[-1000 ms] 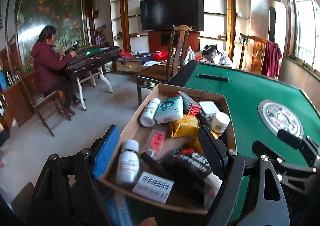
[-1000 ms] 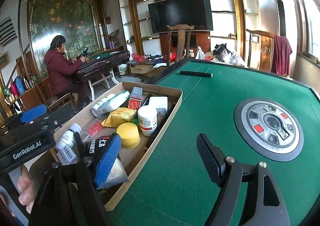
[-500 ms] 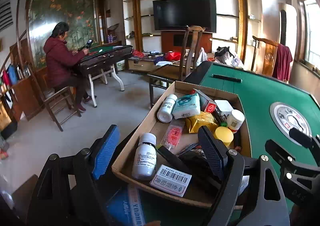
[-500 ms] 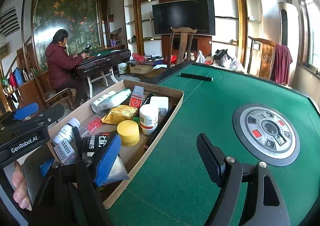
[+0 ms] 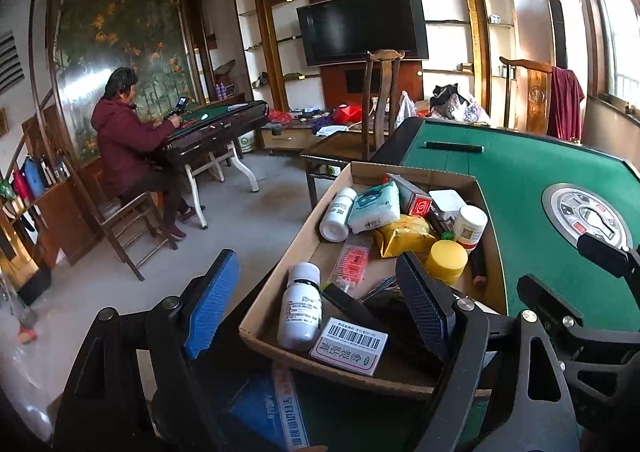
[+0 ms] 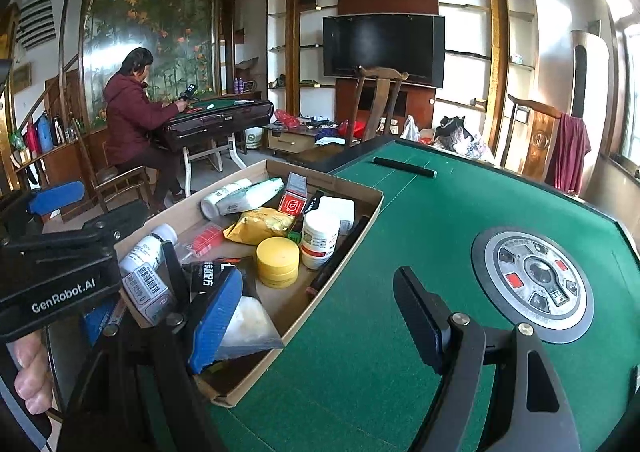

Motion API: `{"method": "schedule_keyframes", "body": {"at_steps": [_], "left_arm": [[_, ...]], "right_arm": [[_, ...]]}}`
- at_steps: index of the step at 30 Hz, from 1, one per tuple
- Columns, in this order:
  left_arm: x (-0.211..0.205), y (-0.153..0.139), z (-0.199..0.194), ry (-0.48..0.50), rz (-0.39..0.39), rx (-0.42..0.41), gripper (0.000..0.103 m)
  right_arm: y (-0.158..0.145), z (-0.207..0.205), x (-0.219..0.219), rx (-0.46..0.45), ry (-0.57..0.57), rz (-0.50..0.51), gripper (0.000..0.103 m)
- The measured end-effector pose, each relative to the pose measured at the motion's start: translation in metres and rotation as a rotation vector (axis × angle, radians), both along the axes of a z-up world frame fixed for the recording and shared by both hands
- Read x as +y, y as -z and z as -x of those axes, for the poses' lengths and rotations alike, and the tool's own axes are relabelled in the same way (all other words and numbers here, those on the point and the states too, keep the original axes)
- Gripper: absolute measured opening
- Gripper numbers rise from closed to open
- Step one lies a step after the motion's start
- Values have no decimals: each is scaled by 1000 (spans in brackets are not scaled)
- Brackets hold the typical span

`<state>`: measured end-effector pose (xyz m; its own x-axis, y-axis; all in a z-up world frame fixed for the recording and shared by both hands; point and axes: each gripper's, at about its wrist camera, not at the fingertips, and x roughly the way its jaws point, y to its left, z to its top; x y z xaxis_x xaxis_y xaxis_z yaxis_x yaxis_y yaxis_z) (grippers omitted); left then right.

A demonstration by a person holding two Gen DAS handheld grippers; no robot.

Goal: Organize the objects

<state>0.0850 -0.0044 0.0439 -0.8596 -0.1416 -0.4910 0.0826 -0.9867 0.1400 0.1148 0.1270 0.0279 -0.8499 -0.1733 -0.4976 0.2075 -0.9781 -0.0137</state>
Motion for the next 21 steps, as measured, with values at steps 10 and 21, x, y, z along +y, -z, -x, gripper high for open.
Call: {"method": "schedule_keyframes", "body": {"at_steps": [10,21], "left_arm": [[-3,6,12,-5,-14,-16,82],[2,19,22,13,19,-32,82]], "right_arm": [[4,2,2,-18,2,10,78],[7,3,3,-37,0,18,78]]}}
